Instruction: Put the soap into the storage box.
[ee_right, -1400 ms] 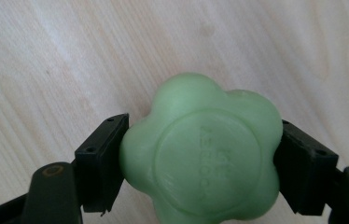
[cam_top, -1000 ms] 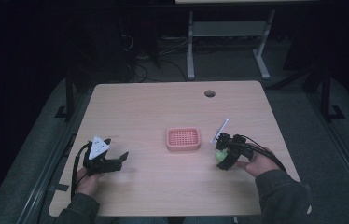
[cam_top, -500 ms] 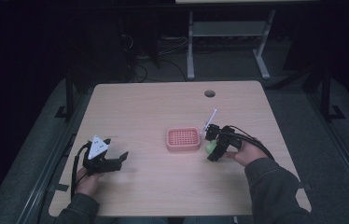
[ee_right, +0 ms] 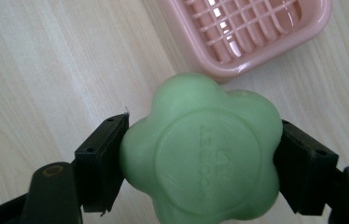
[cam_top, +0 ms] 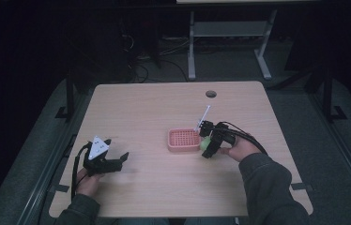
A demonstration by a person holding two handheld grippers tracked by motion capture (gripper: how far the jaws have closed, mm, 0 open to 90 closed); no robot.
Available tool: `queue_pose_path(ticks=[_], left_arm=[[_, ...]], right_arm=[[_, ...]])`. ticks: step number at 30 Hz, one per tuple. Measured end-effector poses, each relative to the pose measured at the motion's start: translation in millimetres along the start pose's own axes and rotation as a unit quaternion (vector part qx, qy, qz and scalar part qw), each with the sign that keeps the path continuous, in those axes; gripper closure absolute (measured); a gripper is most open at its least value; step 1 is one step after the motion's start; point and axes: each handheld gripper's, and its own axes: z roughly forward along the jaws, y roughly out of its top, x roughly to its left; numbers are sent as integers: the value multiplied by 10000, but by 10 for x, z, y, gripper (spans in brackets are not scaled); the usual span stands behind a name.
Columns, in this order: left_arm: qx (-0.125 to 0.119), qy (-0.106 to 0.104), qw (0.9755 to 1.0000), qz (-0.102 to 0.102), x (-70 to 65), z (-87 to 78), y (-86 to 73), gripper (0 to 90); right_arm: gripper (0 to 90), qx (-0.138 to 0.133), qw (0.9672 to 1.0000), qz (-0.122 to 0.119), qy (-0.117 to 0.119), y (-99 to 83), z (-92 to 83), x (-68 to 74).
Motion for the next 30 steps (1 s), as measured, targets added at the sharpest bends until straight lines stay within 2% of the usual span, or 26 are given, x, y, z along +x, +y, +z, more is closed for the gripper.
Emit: queue_pose_path(ticks=[7,11,17,30], left_arm=[[-20,14,10000,-15,4,-2,0,140],[-5,-10,10000,0,3,2,0,141],[-20,0,10000,11,3,-2,1,141],[-23,1,10000,13,2,0,2,140]], right_arm=[[253,-3,10000,39,9,109,28,-50],[253,-82,9998,99,151,156,49,-73],[253,-71,9997,86,204,225,95,-82],[253,-1,9999,-29,98,430,51,-101]])
